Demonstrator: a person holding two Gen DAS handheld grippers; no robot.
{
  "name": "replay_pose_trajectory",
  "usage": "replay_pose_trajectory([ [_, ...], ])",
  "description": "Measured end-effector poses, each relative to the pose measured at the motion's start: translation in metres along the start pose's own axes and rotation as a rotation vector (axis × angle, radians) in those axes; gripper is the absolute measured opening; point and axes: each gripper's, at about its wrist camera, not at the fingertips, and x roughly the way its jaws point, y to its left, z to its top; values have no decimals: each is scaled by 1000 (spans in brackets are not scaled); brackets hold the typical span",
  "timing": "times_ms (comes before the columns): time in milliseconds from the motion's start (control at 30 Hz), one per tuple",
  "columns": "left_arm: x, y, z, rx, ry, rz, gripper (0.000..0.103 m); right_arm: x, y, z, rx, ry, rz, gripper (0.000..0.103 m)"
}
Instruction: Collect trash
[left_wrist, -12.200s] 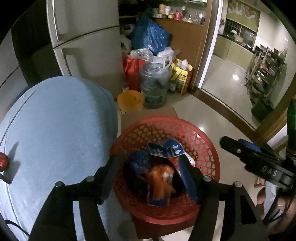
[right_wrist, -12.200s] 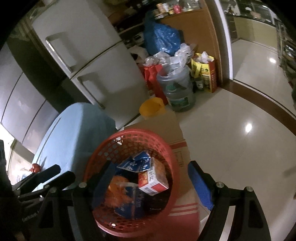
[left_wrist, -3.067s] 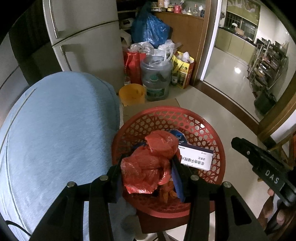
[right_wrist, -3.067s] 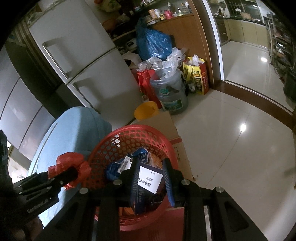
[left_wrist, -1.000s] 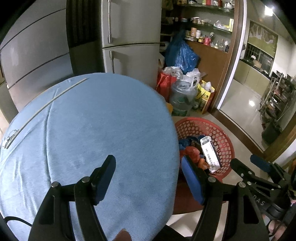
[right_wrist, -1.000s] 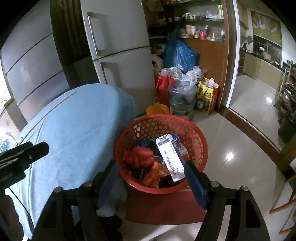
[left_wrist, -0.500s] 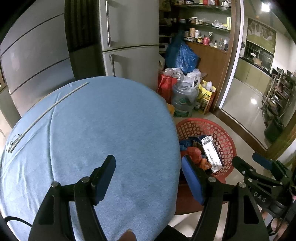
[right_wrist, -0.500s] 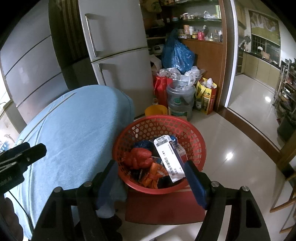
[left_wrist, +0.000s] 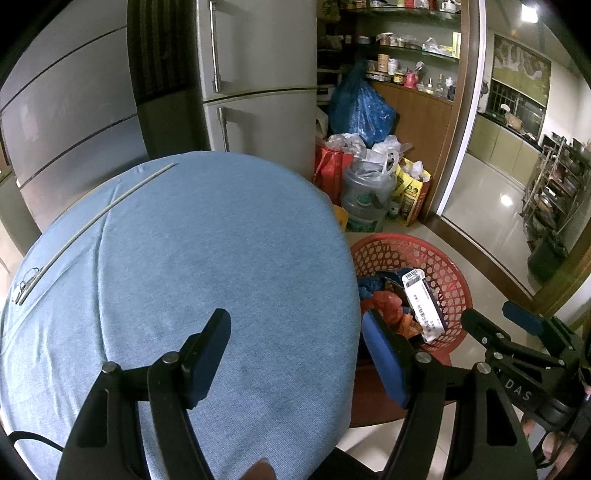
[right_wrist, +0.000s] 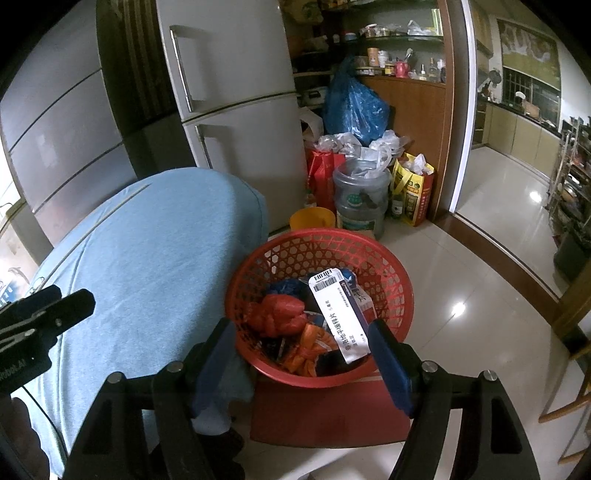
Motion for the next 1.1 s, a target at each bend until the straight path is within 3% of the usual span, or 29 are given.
replay_pose_trajectory([
  [1100, 1, -2, -3, -18, -4, 2, 74, -7, 5, -1, -22, -28, -13, 77],
])
